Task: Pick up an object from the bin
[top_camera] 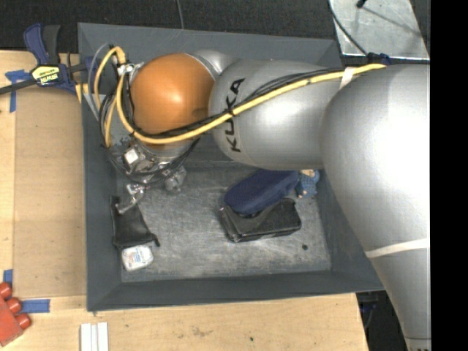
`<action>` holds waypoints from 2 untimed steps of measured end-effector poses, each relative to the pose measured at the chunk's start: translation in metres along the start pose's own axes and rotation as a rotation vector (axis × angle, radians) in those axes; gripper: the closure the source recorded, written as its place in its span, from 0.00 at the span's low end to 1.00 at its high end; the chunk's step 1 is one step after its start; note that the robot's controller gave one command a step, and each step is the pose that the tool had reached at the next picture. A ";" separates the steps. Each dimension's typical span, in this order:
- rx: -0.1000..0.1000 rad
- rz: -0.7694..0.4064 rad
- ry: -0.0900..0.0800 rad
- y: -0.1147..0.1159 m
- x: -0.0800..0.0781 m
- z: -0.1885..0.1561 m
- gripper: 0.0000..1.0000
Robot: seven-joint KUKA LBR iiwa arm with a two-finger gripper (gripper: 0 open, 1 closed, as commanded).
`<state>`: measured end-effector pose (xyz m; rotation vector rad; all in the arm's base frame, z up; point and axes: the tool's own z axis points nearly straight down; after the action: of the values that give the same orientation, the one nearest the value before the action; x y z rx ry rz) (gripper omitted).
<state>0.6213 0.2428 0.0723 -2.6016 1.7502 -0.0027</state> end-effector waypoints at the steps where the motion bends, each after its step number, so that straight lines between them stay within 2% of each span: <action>1: 0.003 0.002 -0.007 -0.002 -0.004 -0.003 1.00; 2: 0.000 0.004 -0.001 -0.003 -0.003 -0.028 1.00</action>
Offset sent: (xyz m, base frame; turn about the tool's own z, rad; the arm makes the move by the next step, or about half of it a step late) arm 0.0000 0.0000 0.0000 0.0000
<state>0.6227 0.2471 0.1000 -2.5976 1.7545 -0.0014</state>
